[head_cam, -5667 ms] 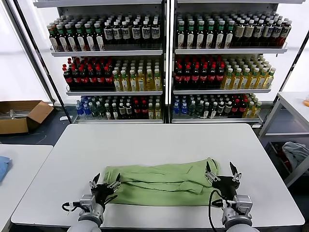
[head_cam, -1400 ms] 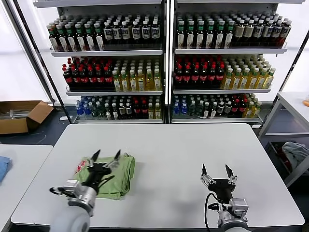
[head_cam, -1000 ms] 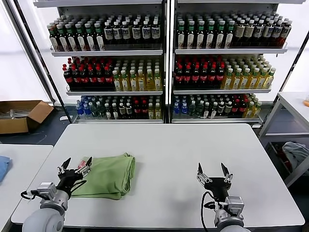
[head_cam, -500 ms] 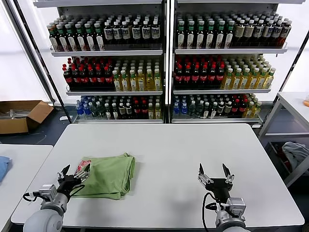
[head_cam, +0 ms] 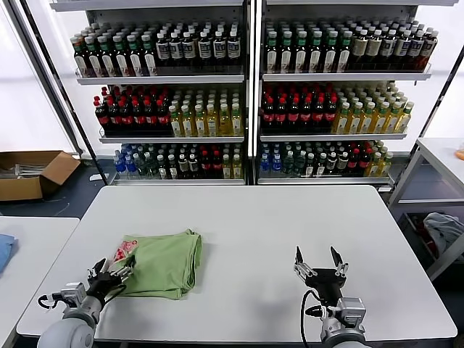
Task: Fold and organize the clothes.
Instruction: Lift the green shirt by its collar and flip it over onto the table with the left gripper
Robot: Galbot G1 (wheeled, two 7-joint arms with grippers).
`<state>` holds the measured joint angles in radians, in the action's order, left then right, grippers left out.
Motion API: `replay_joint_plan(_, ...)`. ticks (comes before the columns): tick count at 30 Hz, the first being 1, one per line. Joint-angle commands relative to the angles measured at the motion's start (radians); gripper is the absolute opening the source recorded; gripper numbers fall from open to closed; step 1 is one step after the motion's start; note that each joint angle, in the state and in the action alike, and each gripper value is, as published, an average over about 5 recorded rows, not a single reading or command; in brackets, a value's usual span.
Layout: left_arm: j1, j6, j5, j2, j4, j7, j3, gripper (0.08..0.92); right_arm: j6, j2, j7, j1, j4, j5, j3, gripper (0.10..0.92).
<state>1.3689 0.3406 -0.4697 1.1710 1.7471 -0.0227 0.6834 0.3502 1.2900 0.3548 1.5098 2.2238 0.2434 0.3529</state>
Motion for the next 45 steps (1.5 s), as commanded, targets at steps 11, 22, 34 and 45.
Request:
replay_joint_plan(11, 0.018, -0.013, -0.001, 0.009, -0.003, -0.034, -0.008, 0.446, -0.003, 0.001, 0.0, -0.007, -0.003, 0.001, 0.002, 0.823)
replay_joint_plan(22, 0.018, -0.043, -0.036, -0.049, 0.027, -0.024, 0.099, 0.138, -0.004, -0.003, 0.0, -0.015, -0.011, 0.002, 0.0, 0.823)
replay_joint_plan(34, -0.01, -0.04, -0.099, -0.403, -0.04, -0.024, 0.394, 0.114, -0.004, 0.008, 0.002, -0.034, -0.021, -0.001, -0.032, 0.823)
replay_joint_plan(45, 0.02, -0.028, 0.002, -0.194, 0.176, -0.02, 0.099, 0.114, -0.014, 0.011, 0.002, 0.014, -0.012, -0.01, -0.001, 0.823)
